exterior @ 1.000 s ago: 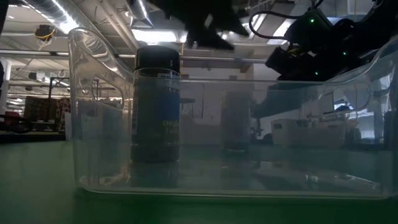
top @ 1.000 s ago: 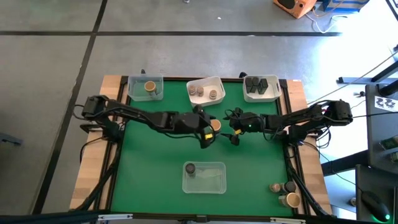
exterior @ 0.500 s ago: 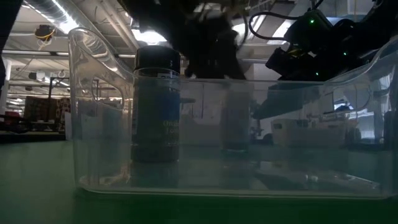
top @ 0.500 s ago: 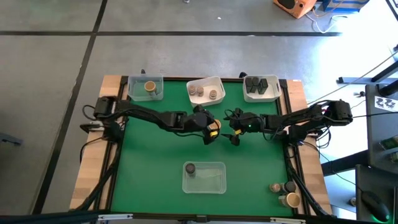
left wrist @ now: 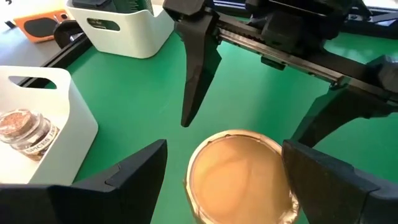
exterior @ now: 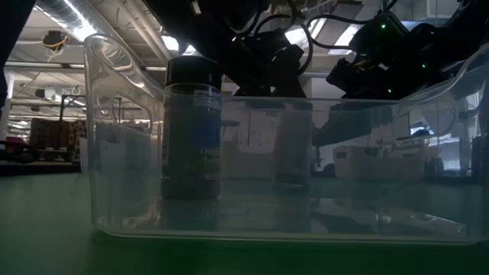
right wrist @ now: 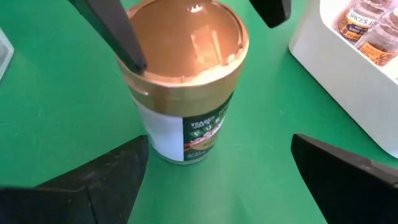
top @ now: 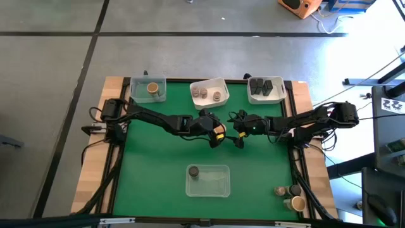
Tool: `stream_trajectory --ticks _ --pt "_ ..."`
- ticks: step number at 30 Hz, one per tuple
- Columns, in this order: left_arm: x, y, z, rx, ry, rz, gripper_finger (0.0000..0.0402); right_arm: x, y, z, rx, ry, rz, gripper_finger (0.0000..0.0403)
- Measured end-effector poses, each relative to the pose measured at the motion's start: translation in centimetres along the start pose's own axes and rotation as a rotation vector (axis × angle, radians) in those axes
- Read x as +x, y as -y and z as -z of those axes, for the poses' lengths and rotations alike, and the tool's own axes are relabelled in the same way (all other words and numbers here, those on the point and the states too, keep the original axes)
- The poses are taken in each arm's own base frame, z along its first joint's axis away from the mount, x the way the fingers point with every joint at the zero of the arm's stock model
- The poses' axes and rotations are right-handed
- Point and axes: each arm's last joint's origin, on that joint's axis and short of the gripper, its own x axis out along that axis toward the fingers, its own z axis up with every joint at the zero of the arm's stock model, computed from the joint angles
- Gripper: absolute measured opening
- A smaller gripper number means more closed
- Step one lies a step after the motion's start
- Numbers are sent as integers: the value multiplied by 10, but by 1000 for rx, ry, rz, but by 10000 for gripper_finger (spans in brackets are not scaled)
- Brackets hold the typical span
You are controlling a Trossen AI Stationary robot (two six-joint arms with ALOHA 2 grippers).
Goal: Sort spices by type
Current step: Put the gold seasoning bottle into the top transparent bin
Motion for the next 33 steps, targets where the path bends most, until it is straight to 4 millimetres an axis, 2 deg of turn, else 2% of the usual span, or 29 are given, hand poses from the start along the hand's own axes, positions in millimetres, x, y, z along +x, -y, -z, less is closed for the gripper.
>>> stream_trajectory --ticks 5,14,19,28,33 --pt "-2 1 -3 21 8 4 304 0 0 0 0 1 0 392" --pt "-21 -1 -20 36 57 16 304 0 0 0 0 4 9 392" --pt "-27 1 -22 40 62 24 304 0 0 0 -1 -1 9 392" --pt "-25 2 -14 30 33 68 304 0 0 0 -1 0 9 392" --pt "-20 -1 -1 26 -7 62 304 0 0 0 -1 1 8 392"
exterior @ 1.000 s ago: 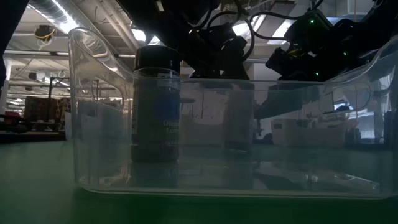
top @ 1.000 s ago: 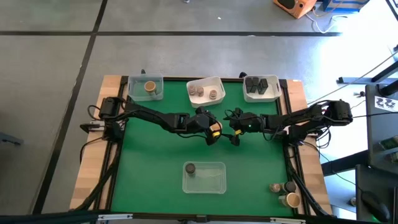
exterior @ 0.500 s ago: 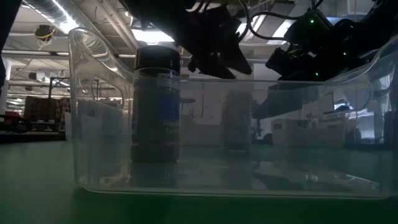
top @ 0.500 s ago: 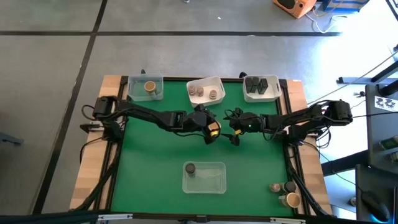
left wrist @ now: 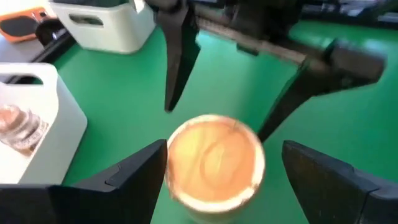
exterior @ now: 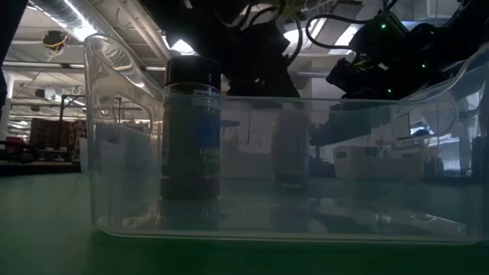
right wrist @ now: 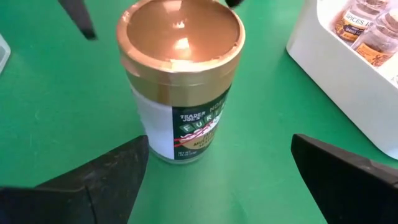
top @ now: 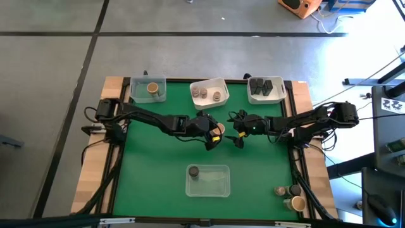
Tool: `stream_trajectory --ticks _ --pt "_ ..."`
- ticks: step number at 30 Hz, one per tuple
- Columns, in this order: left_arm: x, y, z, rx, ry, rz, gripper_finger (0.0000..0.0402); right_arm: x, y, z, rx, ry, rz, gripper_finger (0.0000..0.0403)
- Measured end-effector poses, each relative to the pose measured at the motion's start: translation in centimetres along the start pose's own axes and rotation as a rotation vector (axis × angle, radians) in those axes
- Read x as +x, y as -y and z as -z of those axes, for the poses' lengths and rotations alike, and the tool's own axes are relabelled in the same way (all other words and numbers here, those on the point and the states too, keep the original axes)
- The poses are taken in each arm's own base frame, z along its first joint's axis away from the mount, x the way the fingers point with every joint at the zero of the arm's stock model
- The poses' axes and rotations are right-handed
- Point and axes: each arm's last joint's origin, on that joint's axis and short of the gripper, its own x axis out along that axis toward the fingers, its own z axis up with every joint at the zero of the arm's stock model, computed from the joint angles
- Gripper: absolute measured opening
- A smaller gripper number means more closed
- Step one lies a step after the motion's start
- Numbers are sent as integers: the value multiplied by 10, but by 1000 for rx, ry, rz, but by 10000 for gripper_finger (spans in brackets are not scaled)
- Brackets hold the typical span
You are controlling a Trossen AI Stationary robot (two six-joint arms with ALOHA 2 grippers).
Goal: Sort spices by type
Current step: Put the gold seasoning bottle into the top transparent bin
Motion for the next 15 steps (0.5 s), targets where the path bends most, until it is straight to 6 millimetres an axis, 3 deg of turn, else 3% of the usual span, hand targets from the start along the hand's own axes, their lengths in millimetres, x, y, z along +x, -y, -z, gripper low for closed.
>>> stream_trajectory --ticks 15 --pt "22 -4 8 5 28 7 304 0 0 0 1 4 16 392"
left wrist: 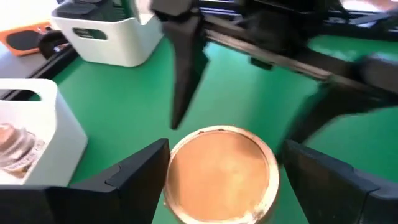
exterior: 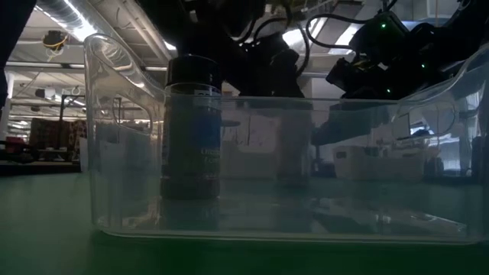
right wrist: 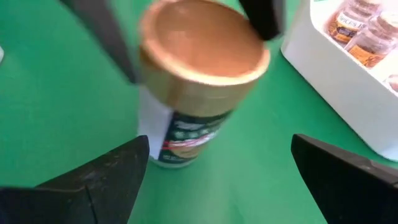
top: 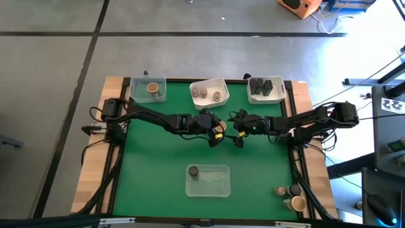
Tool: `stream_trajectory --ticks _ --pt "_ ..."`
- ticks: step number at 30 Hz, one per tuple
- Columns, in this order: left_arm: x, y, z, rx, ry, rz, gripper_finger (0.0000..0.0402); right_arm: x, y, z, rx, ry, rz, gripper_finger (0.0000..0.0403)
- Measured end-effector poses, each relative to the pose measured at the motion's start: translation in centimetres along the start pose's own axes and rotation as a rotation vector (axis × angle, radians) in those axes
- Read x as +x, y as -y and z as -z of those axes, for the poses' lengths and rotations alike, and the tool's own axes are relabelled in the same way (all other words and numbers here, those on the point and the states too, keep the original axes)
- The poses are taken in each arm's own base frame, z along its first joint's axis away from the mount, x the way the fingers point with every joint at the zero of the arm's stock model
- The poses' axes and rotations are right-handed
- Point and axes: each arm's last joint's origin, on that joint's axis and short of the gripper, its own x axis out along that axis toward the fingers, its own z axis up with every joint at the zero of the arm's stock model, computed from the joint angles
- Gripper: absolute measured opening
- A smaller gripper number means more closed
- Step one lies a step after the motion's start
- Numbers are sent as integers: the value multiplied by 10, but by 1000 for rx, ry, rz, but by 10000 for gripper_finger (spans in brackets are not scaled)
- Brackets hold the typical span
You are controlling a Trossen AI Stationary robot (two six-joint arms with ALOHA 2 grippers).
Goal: Sort spices by type
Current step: Put the gold seasoning bottle into the top transparent bin
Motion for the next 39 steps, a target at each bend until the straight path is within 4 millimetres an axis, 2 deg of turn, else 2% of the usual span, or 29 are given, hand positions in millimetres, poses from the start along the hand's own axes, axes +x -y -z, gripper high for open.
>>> stream_trajectory --ticks 7,12,26,29,32,39 --pt "0 0 3 13 -22 3 304 0 0 0 0 3 0 392" --pt "1 0 13 17 -106 3 304 0 0 0 0 4 0 392" --pt "0 0 11 8 -92 -5 304 0 0 -2 -2 21 1 392" --pt "-11 1 1 -27 -73 3 304 0 0 -2 -2 20 1 392" --pt "-35 5 -16 -96 -78 13 304 0 0 -2 -2 20 1 392" --pt "-90 15 -18 -399 -245 -43 304 0 0 -2 -6 20 1 392"
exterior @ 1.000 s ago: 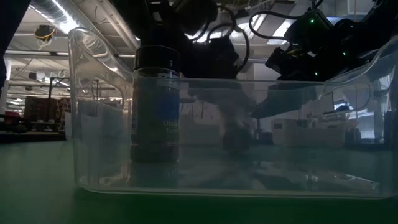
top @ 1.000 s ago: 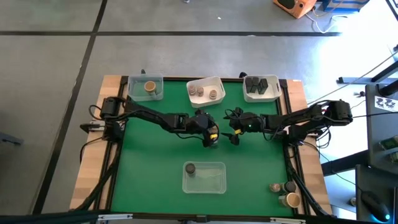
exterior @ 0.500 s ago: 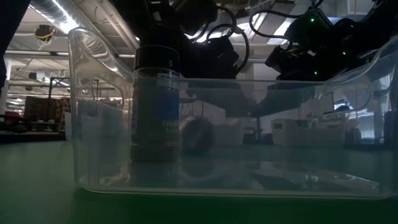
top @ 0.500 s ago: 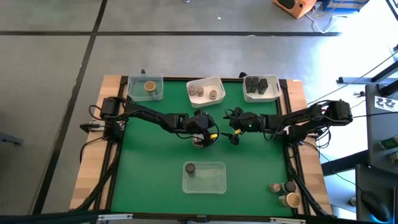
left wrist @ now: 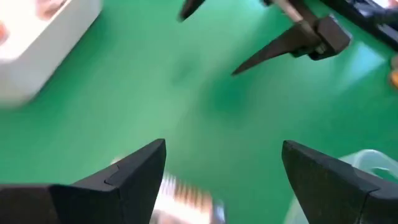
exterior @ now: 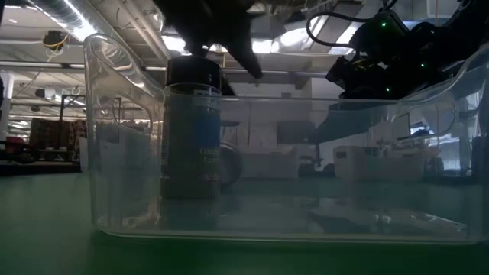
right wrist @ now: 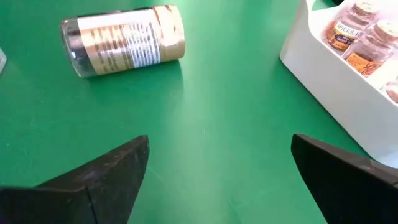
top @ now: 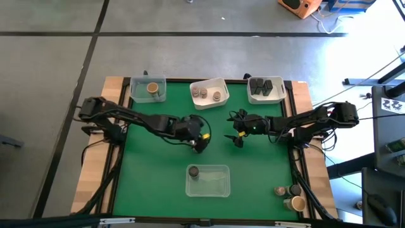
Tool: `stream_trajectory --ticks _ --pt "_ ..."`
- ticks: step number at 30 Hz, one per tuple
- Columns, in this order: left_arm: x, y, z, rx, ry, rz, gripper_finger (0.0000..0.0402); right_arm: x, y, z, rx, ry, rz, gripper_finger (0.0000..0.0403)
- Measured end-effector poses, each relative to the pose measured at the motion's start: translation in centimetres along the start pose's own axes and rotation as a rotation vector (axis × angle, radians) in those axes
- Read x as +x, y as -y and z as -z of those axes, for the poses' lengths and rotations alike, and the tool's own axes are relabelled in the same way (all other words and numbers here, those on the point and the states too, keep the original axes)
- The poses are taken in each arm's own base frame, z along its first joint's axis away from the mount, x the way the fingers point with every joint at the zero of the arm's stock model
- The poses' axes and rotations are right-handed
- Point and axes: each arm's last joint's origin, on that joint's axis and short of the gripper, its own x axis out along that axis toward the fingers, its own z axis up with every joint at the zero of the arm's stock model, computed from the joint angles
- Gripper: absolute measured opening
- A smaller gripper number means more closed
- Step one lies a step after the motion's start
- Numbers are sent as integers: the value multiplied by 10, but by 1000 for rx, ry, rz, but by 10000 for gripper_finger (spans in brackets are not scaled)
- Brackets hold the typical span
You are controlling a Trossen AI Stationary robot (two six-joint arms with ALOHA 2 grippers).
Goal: Sort spices by type
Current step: Put the gold seasoning bottle into the top transparent bin
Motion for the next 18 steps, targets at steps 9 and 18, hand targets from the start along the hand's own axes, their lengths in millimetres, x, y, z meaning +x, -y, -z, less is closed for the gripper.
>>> stream_trajectory --ticks 9,18 --pt "-15 -12 15 -282 -156 -121 304 0 0 0 0 -1 0 392" --pt "32 -10 22 -376 -175 -107 304 0 0 0 -3 -1 0 392"
